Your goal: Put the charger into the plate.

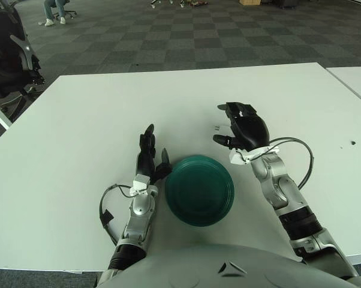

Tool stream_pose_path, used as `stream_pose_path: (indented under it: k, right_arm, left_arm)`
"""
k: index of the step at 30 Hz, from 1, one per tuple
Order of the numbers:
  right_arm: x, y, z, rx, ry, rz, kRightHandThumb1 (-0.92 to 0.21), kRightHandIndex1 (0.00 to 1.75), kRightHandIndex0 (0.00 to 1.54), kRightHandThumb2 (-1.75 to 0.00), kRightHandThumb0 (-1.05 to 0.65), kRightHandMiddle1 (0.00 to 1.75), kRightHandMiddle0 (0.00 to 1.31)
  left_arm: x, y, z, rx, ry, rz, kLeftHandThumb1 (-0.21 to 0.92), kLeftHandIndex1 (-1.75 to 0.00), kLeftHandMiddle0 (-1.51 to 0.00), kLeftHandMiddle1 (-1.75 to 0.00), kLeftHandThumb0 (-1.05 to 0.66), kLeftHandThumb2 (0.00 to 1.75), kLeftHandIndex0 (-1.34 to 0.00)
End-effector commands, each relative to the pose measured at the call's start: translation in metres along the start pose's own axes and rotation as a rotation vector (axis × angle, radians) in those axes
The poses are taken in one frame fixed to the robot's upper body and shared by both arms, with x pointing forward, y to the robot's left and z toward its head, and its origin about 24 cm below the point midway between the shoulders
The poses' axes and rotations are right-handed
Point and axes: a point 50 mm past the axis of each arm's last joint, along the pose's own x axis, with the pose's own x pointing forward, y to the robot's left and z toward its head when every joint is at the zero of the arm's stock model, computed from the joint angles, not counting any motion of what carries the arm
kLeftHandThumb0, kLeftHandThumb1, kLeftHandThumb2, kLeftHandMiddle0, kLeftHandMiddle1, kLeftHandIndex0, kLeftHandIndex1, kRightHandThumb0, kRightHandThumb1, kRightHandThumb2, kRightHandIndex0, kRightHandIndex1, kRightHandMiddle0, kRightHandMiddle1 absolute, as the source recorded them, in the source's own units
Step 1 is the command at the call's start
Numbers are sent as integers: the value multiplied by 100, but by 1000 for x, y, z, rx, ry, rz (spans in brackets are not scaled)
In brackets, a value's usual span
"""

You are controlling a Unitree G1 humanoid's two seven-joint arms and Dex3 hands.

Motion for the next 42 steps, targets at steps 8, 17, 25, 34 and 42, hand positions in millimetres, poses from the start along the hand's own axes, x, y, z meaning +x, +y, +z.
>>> stream_pose_path:
  k: [8,17,25,34,42]
  right_arm:
    - [18,11,5,-118,-23,135,-92,11,28,-82,-85,73,0]
    - [20,38,-5,-160,-20,254,-92,8,29,-83,-83,64,0]
    - [19,59,-27,-222,26,341,-92,4,26,-78,-79,52,0]
    - [24,69,-39,-249,62,394,-92,2,25,-76,-79,46,0]
    - [31,70,-47,-257,75,425,-92,1,25,-76,-79,46,0]
  left_arm:
    - [-48,7,-71,108,352,-16,92,-46,-18,0,-104,103,0]
    - [-46,5,-71,104,355,-14,92,-43,-18,0,-105,103,0]
    - [-45,6,-71,98,347,-4,92,-42,-16,0,-105,100,0]
    - [-43,4,-70,104,340,-2,92,-45,-16,0,-105,101,0]
    - [-44,2,-72,101,353,-1,92,-42,-16,0,-105,101,0]
